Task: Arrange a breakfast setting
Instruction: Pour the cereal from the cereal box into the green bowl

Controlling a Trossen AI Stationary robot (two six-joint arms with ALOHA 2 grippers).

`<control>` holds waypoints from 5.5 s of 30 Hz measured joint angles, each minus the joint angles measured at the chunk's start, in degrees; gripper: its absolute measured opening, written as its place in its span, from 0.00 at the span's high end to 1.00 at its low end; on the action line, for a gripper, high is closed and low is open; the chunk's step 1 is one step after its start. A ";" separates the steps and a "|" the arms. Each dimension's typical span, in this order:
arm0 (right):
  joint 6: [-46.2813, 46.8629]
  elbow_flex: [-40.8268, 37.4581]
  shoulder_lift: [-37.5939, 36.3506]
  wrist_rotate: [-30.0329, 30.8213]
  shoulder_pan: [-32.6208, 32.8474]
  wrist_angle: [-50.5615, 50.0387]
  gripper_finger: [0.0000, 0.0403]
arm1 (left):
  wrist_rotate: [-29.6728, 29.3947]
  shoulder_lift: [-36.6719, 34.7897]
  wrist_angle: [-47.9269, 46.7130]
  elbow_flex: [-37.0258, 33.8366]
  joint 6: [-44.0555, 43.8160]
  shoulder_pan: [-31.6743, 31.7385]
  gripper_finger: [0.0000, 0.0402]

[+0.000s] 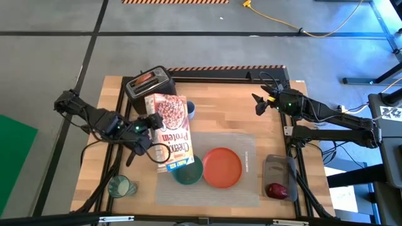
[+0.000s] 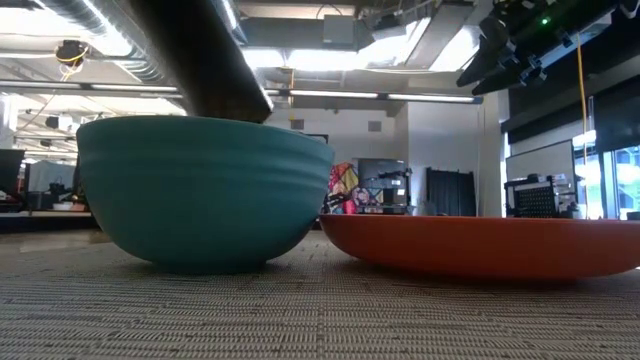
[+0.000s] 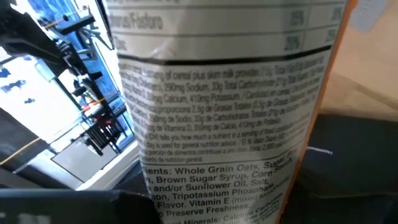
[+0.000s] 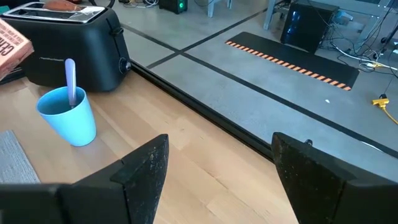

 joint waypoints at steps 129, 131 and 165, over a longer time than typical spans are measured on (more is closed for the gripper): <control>1.14 0.02 -0.02 -0.59 0.00 -0.61 0.32 | -6.43 3.51 -4.16 0.00 -7.99 -6.06 0.59; 1.14 0.02 -0.01 -0.59 0.00 -0.82 0.32 | -6.45 3.51 -4.20 0.00 -8.49 -6.06 0.59; 1.67 0.04 -0.02 -6.12 0.02 -2.17 0.32 | 1.16 -7.40 -10.23 0.00 -33.52 -5.42 0.59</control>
